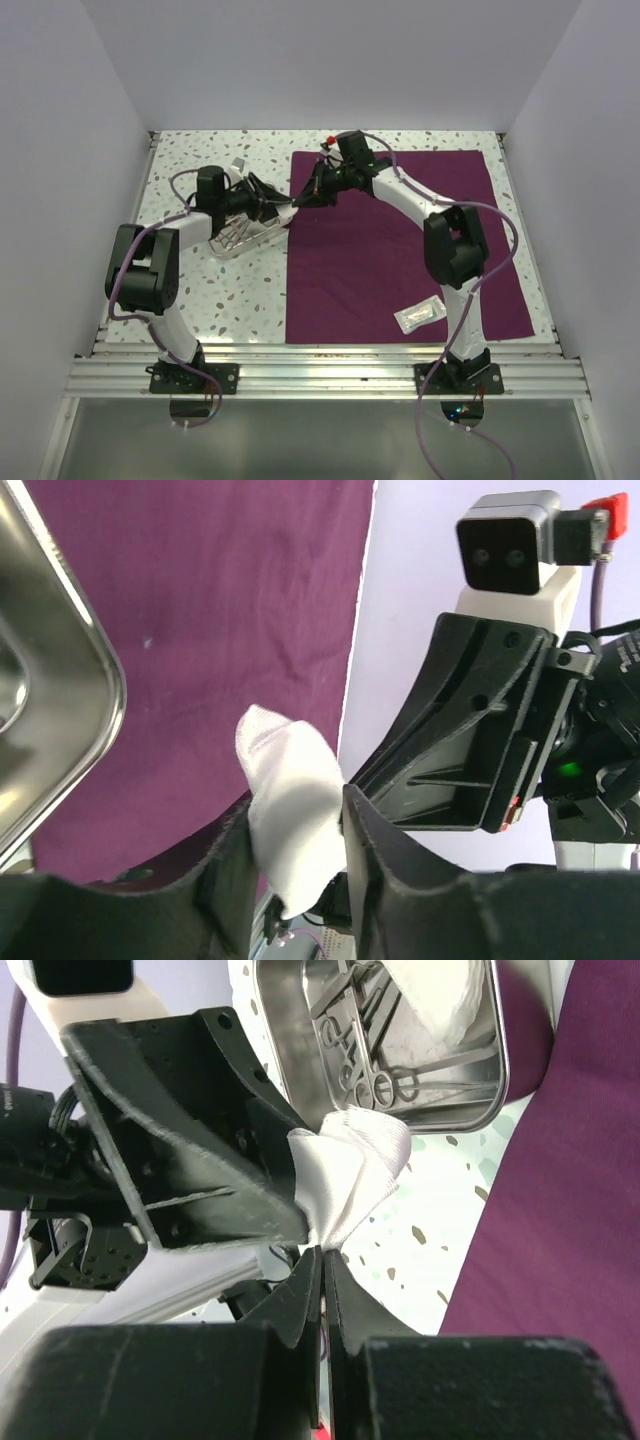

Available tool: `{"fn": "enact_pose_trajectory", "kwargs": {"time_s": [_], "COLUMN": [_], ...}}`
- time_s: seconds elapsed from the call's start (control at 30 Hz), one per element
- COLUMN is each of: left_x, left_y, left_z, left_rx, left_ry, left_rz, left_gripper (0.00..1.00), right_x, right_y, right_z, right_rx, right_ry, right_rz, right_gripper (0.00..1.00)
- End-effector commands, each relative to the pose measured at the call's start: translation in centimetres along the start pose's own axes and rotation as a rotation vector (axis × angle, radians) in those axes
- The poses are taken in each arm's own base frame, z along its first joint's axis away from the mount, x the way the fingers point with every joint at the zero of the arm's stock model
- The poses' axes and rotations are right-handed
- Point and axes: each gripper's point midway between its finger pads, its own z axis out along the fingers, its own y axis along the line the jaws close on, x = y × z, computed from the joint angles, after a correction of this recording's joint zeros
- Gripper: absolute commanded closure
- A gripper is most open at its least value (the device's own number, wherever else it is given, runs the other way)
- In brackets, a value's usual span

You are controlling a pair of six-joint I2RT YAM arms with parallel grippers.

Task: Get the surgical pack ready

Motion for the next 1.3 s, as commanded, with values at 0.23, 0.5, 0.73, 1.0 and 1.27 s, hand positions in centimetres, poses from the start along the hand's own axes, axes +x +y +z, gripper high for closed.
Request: {"fn": "enact_pose_trajectory", "kwargs": {"time_s": [0.23,0.5,0.73,1.0,1.27], "left_x": [-0.1,-3.2,-5.8,-7.4,-7.6], "left_y": [0.1,3.4,6.8,8.4,8.1], "left_z": [-0.3,-1.8,-3.0,-1.1,-0.9], "left_rx": [0.021,-0.201,-0.283,-0.261,-0.244], "left_ry": [0.01,-0.023,-0.068,-0.075,-0.083], "left_rz": [0.054,0.229,0.267,0.251,0.239], "left_gripper": [1.0,1.0,1.0,1.0,1.0], "right_x": [0.4,0.4,1.0,2.9,3.5], "right_y": [4.3,-0.2,-3.9,-7.0,-8.3], "right_z": [-1.9,-4.0,-8.4,-12.0,-13.0], "right_rx": [-0.075,0.145,0.245,0.307,0.344], "right_ry": [-0.013,0.0,-0.01,-0.022,-0.026], "right_rz": [-0.073,-0.09,-0.08,-0.042,-0.037], "right_gripper": [1.0,0.49,0.46,0.46,0.46]}}
